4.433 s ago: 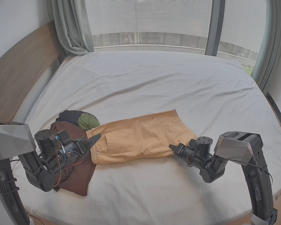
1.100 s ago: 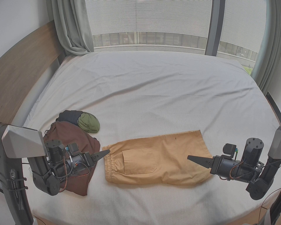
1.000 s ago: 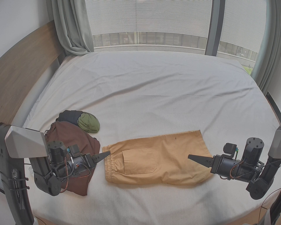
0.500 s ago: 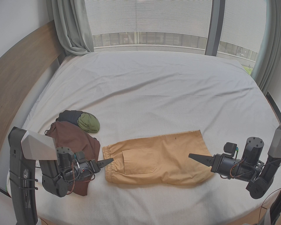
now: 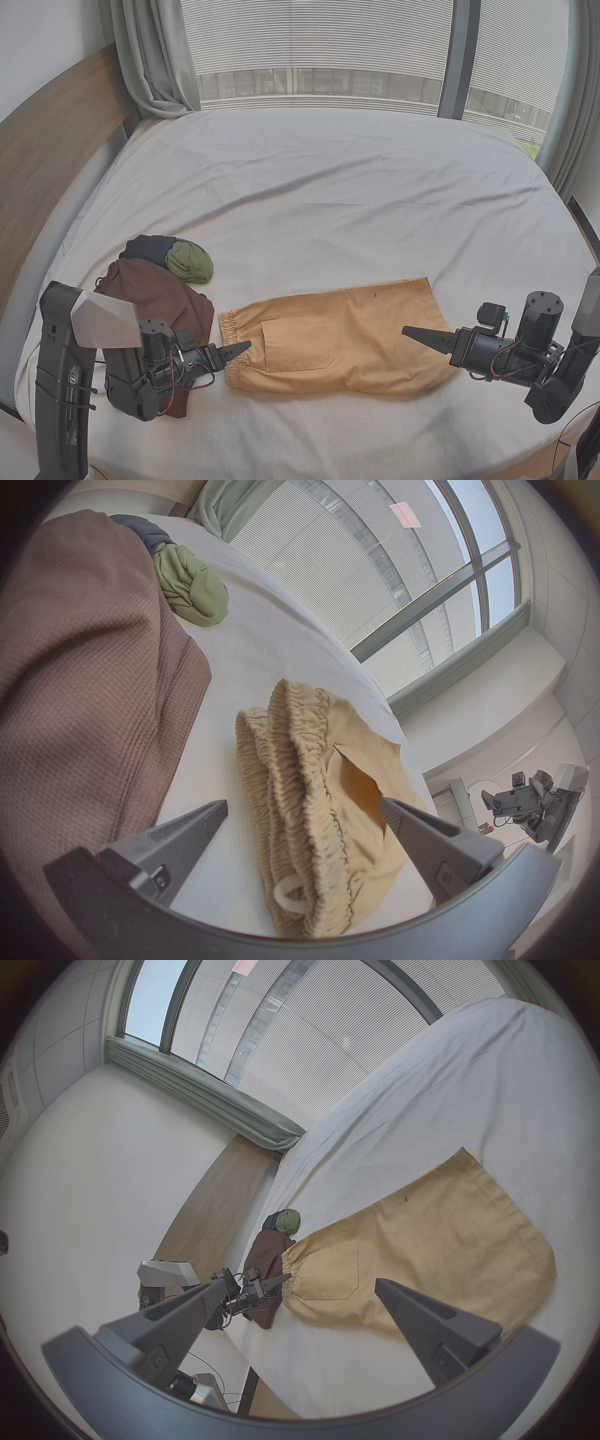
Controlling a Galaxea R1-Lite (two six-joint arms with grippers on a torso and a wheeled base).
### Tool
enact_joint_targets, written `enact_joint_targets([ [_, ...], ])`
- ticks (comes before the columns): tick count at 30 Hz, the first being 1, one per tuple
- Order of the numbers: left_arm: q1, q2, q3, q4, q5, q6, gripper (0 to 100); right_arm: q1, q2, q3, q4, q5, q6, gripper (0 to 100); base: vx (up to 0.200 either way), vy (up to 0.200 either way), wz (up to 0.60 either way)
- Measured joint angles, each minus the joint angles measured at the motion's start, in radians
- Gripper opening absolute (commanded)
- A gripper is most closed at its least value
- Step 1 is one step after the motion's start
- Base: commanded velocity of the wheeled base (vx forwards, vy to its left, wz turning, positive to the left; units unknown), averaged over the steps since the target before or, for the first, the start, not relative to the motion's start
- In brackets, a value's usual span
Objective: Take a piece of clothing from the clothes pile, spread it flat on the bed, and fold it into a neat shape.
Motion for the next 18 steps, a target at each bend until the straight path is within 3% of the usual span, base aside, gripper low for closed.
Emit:
enact_joint_targets([
  [18,-0.047,0.052,-0.054,-0.002,0.004,-0.006,100,0.007,0.0,0.0,0.0,0.0,0.0,100,0.0,0.0,0.0],
])
